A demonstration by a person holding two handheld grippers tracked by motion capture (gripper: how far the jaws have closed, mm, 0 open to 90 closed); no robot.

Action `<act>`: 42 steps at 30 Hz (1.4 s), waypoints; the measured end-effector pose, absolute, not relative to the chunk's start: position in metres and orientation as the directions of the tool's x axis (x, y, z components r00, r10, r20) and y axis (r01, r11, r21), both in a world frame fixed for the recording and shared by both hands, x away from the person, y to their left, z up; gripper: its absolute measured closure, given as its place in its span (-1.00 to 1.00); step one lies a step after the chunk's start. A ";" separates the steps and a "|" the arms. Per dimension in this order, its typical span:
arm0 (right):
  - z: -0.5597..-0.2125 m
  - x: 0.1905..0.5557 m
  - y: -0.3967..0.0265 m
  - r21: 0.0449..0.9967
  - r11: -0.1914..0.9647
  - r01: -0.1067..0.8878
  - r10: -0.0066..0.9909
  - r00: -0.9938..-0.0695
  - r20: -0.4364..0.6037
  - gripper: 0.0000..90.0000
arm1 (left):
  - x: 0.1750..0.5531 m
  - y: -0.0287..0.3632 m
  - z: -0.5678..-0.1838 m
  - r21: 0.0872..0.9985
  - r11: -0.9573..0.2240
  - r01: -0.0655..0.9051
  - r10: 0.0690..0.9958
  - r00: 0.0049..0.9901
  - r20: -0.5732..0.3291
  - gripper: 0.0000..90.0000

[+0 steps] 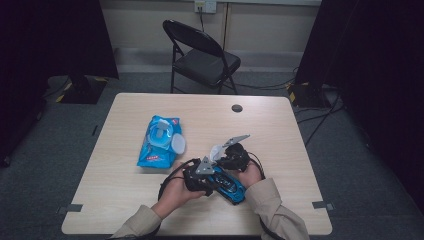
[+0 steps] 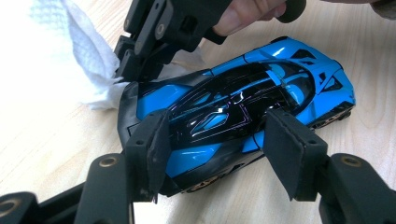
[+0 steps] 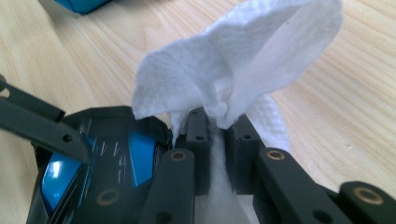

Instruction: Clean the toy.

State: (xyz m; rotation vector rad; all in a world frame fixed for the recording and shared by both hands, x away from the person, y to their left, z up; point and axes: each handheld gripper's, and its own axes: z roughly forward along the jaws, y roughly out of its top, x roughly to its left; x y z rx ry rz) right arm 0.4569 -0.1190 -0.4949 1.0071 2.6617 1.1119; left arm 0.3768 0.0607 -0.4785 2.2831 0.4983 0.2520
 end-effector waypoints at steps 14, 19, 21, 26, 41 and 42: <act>-0.493 0.464 -0.107 0.663 0.538 0.520 0.596 -0.791 0.137 0.78 | 0.377 0.061 -0.479 0.733 -0.623 0.273 0.424 0.905 0.023 -0.08; -0.487 0.463 -0.111 0.683 0.522 0.511 0.604 -0.787 0.127 0.78 | 0.377 0.060 -0.479 0.731 -0.627 0.270 0.421 0.907 0.026 -0.09; -0.485 0.462 -0.112 0.688 0.512 0.514 0.605 -0.785 0.136 0.78 | 0.376 0.060 -0.479 0.731 -0.627 0.271 0.421 0.907 0.026 -0.09; -0.473 0.459 -0.123 0.708 0.495 0.504 0.609 -0.782 0.131 0.79 | 0.376 0.059 -0.478 0.731 -0.626 0.272 0.418 0.908 0.019 -0.13; -0.445 0.428 -0.160 0.753 0.439 0.490 0.606 -0.780 0.155 0.81 | 0.378 0.059 -0.477 0.732 -0.611 0.300 0.411 0.911 -0.030 -0.31; -0.445 0.428 -0.160 0.753 0.439 0.490 0.606 -0.780 0.155 0.81 | 0.378 0.059 -0.477 0.732 -0.611 0.300 0.411 0.911 -0.030 -0.34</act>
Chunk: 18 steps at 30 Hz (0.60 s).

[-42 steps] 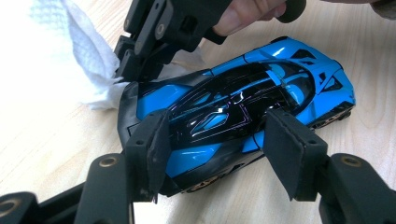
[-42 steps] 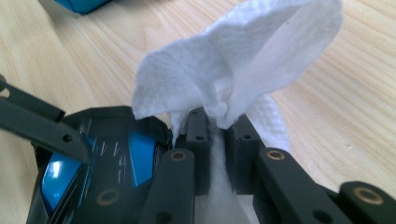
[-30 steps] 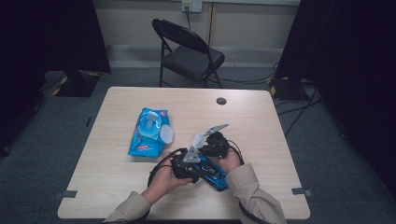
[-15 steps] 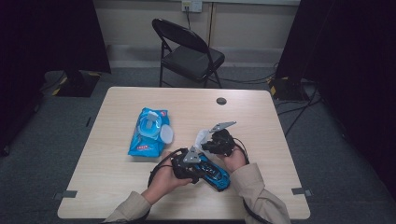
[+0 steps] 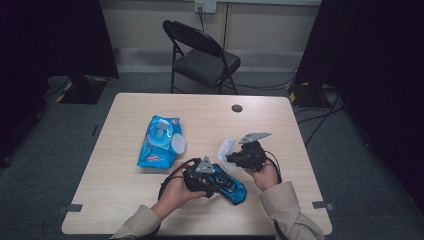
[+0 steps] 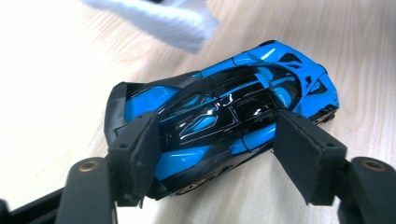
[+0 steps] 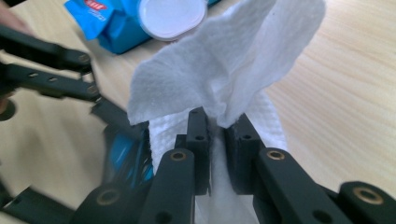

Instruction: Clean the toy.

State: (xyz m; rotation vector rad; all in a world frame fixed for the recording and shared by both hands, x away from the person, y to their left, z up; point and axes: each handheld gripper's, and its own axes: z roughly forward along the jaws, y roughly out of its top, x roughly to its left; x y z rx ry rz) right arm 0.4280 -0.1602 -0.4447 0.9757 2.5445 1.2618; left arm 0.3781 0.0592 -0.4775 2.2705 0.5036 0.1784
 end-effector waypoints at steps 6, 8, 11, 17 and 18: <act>-0.444 0.406 -0.162 0.753 0.455 0.475 0.573 -0.804 0.161 0.81 | 0.376 0.065 -0.467 0.753 -0.590 0.292 0.403 0.914 -0.038 -0.39; -0.444 0.394 -0.160 0.756 0.458 0.468 0.554 -0.815 0.169 0.81 | 0.375 0.076 -0.454 0.778 -0.558 0.290 0.413 0.910 -0.043 -0.38; -0.444 0.384 -0.155 0.760 0.467 0.453 0.532 -0.830 0.169 0.80 | 0.373 0.085 -0.445 0.796 -0.531 0.290 0.423 0.905 -0.048 -0.28; -0.449 0.367 -0.137 0.763 0.484 0.429 0.486 -0.857 0.173 0.79 | 0.368 0.111 -0.429 0.832 -0.459 0.312 0.453 0.888 -0.084 -0.10; -0.449 0.367 -0.137 0.763 0.484 0.429 0.486 -0.857 0.173 0.79 | 0.367 0.113 -0.428 0.833 -0.454 0.317 0.453 0.887 -0.090 -0.10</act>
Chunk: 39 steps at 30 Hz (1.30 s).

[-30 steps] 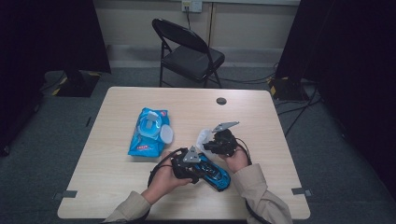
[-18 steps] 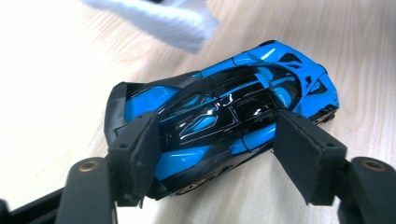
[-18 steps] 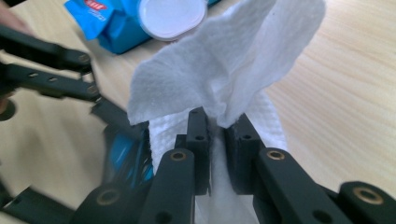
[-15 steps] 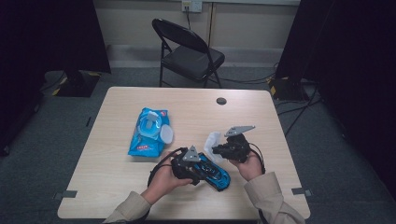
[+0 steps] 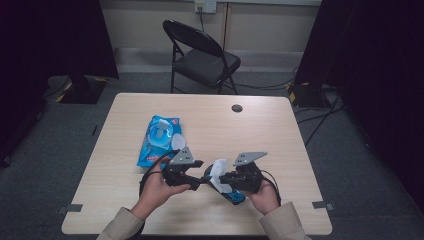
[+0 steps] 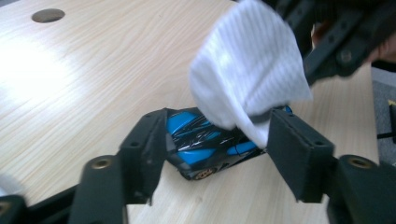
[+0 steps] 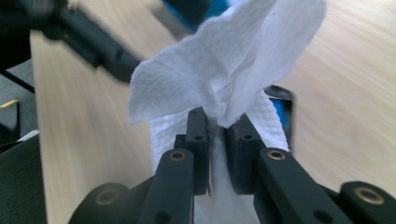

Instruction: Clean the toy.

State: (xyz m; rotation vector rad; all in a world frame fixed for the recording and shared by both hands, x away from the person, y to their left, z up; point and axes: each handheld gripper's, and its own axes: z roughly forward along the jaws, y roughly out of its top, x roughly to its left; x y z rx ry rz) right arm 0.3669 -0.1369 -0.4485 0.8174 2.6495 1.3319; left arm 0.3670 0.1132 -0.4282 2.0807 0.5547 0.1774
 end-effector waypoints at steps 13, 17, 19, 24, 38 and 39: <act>-0.460 0.359 -0.103 0.765 0.496 0.410 0.412 -0.887 0.208 0.76 | 0.362 0.117 -0.439 0.813 -0.431 0.392 0.460 0.870 -0.175 0.22; -0.463 0.358 -0.095 0.763 0.509 0.398 0.388 -0.898 0.209 0.71 | 0.361 0.120 -0.441 0.795 -0.439 0.419 0.472 0.860 -0.193 0.55; -0.464 0.358 -0.089 0.761 0.519 0.388 0.366 -0.906 0.212 0.68 | 0.360 0.125 -0.443 0.780 -0.443 0.442 0.474 0.854 -0.215 0.72; -0.464 0.362 -0.085 0.765 0.505 0.401 0.355 -0.904 0.239 0.43 | 0.359 0.139 -0.443 0.756 -0.447 0.479 0.514 0.829 -0.220 0.94; -0.455 0.383 -0.113 0.817 0.411 0.405 0.453 -0.868 0.203 -0.56 | 0.359 0.168 -0.448 0.745 -0.416 0.521 0.584 0.782 -0.220 0.93; -0.455 0.383 -0.114 0.821 0.406 0.402 0.454 -0.868 0.200 -0.61 | 0.359 0.168 -0.448 0.745 -0.416 0.521 0.584 0.782 -0.220 0.93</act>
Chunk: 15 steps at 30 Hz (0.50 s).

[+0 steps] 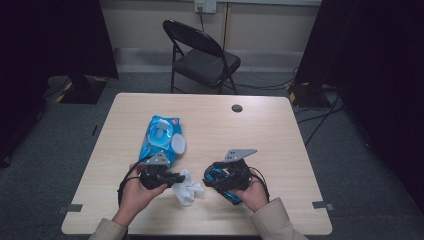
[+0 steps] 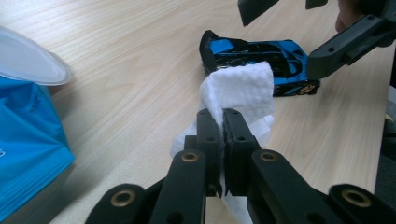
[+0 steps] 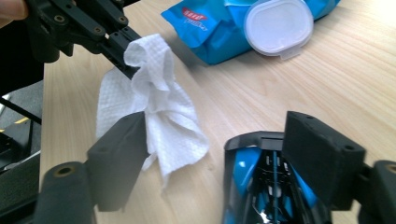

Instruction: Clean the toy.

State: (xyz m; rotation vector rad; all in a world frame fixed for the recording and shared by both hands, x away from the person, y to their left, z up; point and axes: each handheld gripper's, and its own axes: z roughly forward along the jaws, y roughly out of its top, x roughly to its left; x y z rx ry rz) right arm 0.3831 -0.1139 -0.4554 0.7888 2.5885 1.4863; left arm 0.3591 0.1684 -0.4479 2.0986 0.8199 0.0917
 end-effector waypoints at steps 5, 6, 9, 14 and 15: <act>-0.463 0.384 -0.118 0.745 0.433 0.507 0.499 -0.823 0.271 -0.68 | 0.359 0.169 -0.451 0.737 -0.426 0.526 0.586 0.780 -0.219 0.92; -0.467 0.384 -0.119 0.737 0.459 0.496 0.511 -0.826 0.238 -0.68 | 0.359 0.170 -0.452 0.736 -0.428 0.524 0.588 0.780 -0.213 0.91; -0.468 0.385 -0.120 0.735 0.466 0.492 0.523 -0.824 0.219 -0.69 | 0.360 0.172 -0.453 0.735 -0.426 0.527 0.591 0.778 -0.215 0.89; -0.468 0.387 -0.123 0.745 0.447 0.495 0.551 -0.808 0.207 -0.69 | 0.360 0.174 -0.454 0.735 -0.422 0.531 0.598 0.772 -0.214 0.88; -0.468 0.388 -0.123 0.743 0.449 0.496 0.559 -0.805 0.199 -0.69 | 0.360 0.175 -0.454 0.734 -0.423 0.531 0.600 0.771 -0.212 0.88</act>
